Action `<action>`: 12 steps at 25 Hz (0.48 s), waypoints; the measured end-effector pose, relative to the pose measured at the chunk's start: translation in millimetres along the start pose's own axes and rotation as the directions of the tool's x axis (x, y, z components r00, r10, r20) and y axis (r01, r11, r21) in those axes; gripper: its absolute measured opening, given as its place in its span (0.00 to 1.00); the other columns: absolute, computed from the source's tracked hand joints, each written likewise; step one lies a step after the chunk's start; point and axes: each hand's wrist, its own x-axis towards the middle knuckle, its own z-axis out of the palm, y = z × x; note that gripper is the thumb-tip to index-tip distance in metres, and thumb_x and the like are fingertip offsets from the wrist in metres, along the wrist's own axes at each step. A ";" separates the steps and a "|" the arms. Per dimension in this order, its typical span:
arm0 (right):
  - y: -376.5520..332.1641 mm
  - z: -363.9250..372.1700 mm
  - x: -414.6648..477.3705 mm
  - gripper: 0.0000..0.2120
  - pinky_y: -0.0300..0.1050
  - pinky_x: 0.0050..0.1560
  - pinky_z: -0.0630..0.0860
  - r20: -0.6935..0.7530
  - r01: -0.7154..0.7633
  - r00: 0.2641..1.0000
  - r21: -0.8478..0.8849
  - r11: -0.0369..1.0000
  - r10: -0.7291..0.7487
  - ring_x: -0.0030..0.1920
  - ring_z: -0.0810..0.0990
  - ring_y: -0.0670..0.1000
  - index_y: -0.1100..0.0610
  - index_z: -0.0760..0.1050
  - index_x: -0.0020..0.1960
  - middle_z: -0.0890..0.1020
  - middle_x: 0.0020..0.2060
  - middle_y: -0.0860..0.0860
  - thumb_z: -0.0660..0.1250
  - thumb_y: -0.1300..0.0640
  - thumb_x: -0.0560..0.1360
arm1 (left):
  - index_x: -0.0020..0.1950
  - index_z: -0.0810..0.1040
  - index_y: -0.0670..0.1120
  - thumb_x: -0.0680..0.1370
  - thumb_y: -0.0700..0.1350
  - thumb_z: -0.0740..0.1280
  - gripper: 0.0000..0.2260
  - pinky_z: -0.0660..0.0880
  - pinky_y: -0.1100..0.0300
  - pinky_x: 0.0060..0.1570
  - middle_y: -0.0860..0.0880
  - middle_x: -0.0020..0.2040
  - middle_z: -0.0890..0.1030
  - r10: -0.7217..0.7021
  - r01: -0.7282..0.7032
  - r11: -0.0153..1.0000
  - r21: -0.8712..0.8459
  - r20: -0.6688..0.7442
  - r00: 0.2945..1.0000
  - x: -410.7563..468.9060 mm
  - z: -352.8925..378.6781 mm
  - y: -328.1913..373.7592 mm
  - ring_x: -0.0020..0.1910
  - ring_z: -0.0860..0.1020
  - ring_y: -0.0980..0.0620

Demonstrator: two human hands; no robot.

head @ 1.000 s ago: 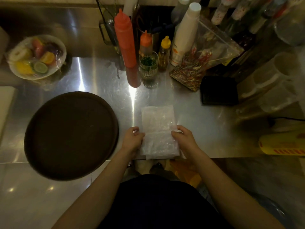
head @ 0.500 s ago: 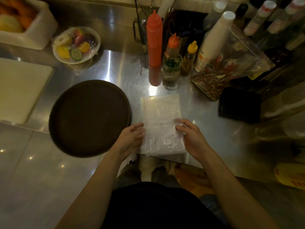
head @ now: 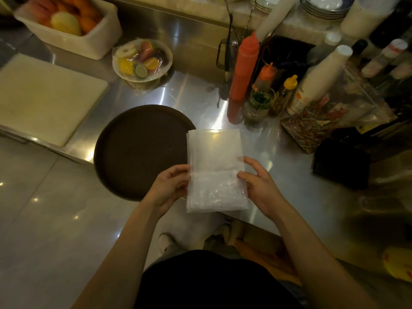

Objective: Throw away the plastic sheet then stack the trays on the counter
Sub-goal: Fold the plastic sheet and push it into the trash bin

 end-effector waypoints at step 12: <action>-4.6 113.8 14.2 0.08 0.47 0.45 0.81 0.103 0.070 0.993 -0.161 0.985 -0.054 0.48 0.85 0.55 0.50 0.80 0.49 0.85 0.50 0.56 0.65 0.61 0.76 | 0.45 0.84 0.49 0.75 0.37 0.68 0.09 0.81 0.58 0.37 0.49 0.43 0.86 0.188 -0.198 0.972 -0.125 -0.087 0.978 -49.8 -106.0 30.2 0.42 0.85 0.50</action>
